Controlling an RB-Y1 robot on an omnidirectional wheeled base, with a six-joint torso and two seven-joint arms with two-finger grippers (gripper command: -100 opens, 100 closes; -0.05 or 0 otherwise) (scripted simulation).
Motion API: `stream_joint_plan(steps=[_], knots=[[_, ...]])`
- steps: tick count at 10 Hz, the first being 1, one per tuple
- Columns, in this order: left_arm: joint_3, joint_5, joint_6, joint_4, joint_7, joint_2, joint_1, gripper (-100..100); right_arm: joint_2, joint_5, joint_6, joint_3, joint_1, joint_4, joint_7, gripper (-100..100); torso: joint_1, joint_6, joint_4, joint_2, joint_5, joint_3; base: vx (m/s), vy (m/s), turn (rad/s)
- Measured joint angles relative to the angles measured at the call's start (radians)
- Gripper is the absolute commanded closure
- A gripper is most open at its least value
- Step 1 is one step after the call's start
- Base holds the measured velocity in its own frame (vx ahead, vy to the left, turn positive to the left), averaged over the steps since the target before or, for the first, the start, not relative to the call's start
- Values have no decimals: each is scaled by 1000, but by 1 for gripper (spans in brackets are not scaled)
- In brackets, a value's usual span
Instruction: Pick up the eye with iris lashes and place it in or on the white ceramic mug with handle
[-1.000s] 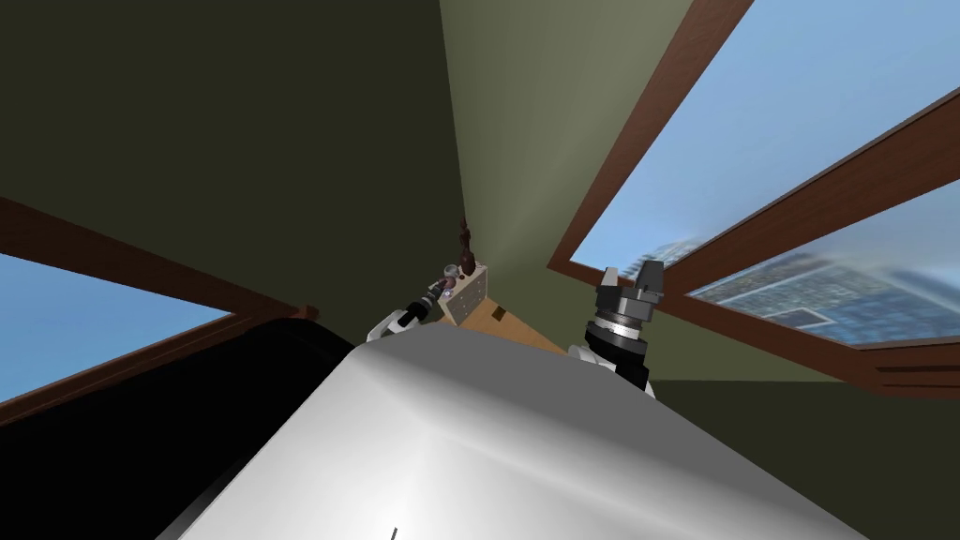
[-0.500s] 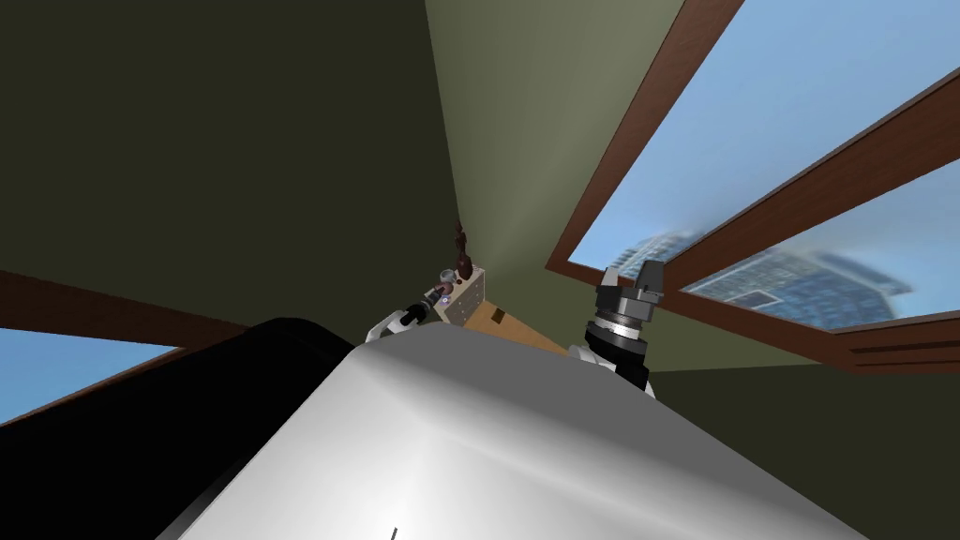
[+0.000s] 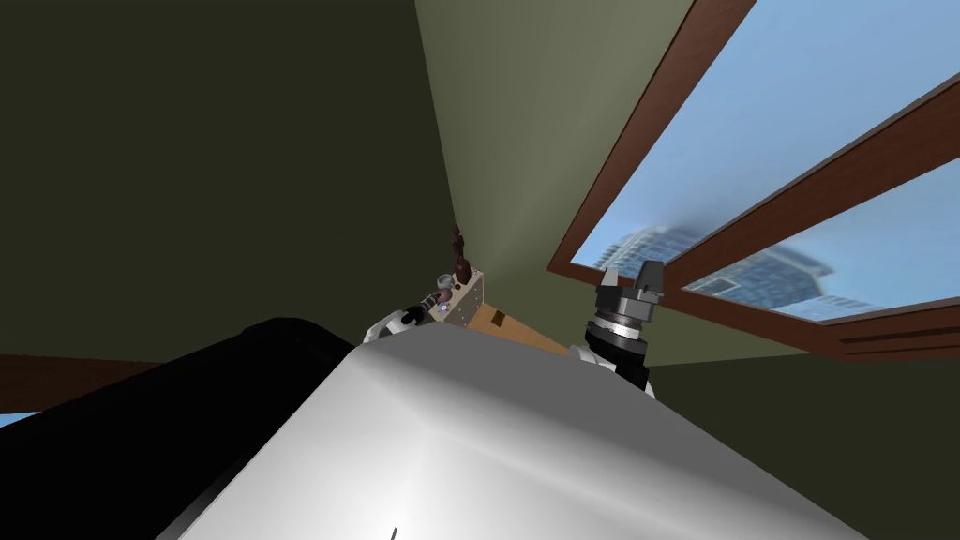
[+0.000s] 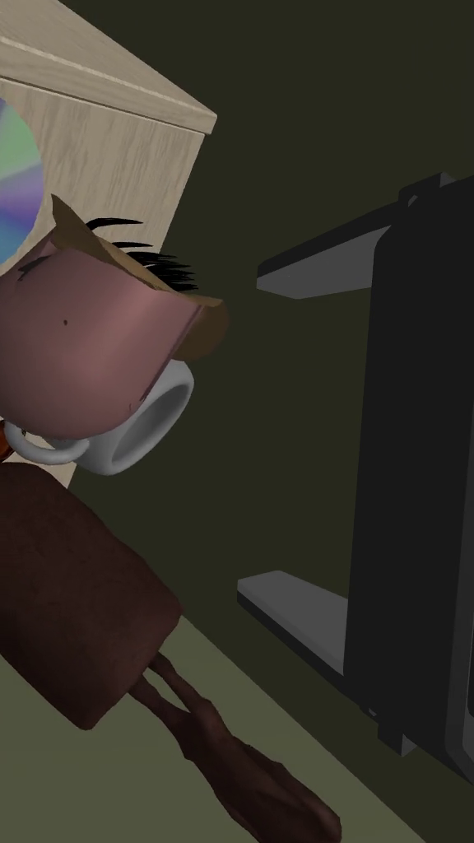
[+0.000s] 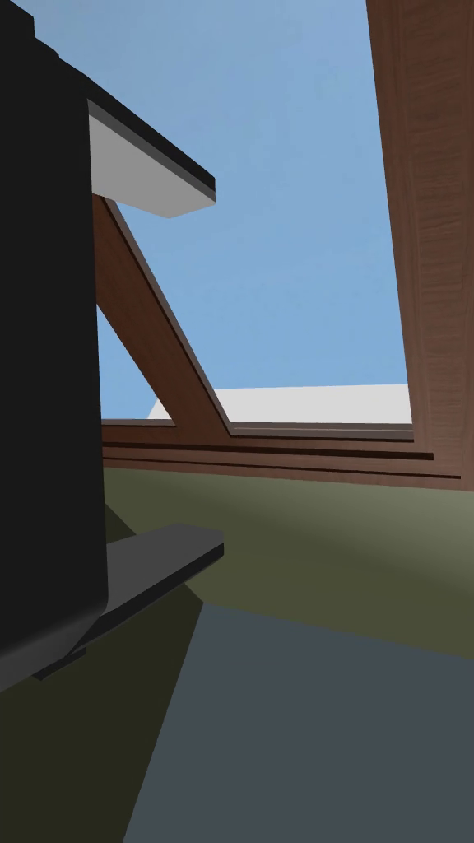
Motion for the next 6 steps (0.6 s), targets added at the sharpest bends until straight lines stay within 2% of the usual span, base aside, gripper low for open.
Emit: stream_joint_plan(steps=[3, 5, 6], knots=[[-36, 12, 60, 63, 1, 37, -25, -100, 0, 0, 0, 0, 0, 0, 0, 0, -2, 0, 0, -1, 0, -1, 98, 100, -129], [-64, 13, 97, 100, -1, 46, -31, -100, 0, 0, 0, 0, 0, 0, 0, 0, -2, 0, 0, -2, 0, -1, 127, 100, -151], [-82, 15, 115, 123, -2, 46, -35, -100, 0, 0, 0, 0, 0, 0, 0, 0, -3, 0, -1, -3, 0, -2, 54, 37, -27]])
